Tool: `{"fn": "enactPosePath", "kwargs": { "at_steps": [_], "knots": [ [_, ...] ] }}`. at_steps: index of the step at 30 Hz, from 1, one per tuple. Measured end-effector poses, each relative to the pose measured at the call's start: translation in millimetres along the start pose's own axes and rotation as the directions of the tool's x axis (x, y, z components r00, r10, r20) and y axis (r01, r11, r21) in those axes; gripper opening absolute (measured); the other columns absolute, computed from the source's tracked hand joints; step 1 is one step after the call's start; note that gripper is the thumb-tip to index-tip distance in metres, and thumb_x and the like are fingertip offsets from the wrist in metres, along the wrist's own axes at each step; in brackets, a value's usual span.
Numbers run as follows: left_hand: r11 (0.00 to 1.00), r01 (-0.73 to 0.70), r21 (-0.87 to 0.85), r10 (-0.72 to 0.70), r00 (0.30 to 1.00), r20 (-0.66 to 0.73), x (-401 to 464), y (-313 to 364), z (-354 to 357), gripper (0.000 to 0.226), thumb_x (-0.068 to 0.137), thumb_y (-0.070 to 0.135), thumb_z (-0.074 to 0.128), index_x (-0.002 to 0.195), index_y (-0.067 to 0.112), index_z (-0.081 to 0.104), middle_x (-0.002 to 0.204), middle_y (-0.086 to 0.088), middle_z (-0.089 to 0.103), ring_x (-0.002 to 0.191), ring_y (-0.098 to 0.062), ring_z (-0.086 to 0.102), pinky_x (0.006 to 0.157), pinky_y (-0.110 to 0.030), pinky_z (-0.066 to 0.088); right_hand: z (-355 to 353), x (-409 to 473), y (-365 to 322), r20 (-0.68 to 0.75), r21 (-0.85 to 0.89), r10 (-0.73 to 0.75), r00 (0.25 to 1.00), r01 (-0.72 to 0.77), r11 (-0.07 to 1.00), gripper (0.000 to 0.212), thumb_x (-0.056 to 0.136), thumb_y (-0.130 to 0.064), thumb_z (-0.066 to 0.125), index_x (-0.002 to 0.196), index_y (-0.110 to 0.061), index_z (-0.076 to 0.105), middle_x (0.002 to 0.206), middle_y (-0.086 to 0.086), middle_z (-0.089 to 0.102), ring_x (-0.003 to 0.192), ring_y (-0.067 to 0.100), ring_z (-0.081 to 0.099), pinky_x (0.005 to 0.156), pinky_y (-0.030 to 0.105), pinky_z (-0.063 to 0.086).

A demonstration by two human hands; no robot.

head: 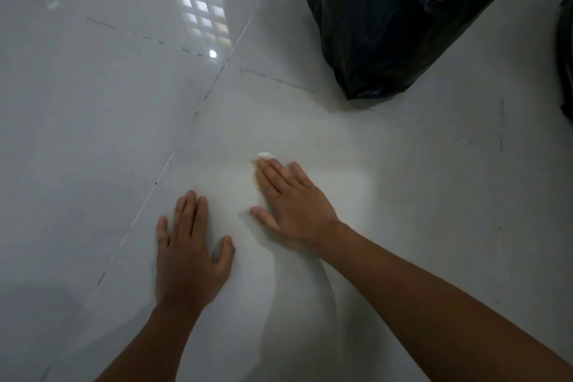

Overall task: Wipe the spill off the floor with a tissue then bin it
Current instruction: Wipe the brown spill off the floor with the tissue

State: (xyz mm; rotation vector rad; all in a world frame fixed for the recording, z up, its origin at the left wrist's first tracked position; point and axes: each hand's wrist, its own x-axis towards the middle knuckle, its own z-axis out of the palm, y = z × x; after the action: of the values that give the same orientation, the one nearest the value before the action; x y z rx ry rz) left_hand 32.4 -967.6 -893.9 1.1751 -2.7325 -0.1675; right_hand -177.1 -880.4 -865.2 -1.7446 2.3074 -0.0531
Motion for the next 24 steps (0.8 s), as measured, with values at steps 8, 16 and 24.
{"fn": "enactPosePath", "kwargs": {
  "at_steps": [8,16,24],
  "knots": [
    [1.0,-0.004,-0.019,0.004,1.0,0.003,0,1,1,0.078,0.087,0.045,0.045,0.152,0.002,0.04,0.163,-0.016,0.036,0.153,-0.029,0.032,0.123,-0.056,0.022,-16,-52,109,-0.035,-0.014,0.523,0.852,-0.524,0.852,0.081,0.097,-0.059,0.006,0.16,-0.01,0.018,0.169,0.006,0.016,0.156,0.023,0.01,0.126,0.045,0.001],
    [1.0,-0.002,-0.026,0.002,1.0,0.002,0,2,0,0.08,0.085,0.046,0.042,0.15,-0.001,0.041,0.162,-0.018,0.037,0.151,-0.032,0.034,0.121,-0.058,0.023,7,-211,35,-0.048,0.082,0.552,0.833,-0.547,0.833,0.081,0.1,-0.052,0.026,0.152,0.009,0.026,0.162,0.027,0.023,0.153,0.035,0.019,0.124,0.048,0.017],
    [0.999,-0.008,-0.044,0.007,1.0,-0.013,1,1,1,0.08,0.085,0.045,0.044,0.151,0.0,0.041,0.162,-0.017,0.036,0.152,-0.031,0.033,0.122,-0.057,0.023,13,-141,32,-0.054,0.046,0.421,0.905,-0.419,0.907,0.073,0.103,-0.05,0.013,0.153,-0.001,0.034,0.163,0.016,0.029,0.151,0.03,0.028,0.124,0.049,0.015]
  ]
}}
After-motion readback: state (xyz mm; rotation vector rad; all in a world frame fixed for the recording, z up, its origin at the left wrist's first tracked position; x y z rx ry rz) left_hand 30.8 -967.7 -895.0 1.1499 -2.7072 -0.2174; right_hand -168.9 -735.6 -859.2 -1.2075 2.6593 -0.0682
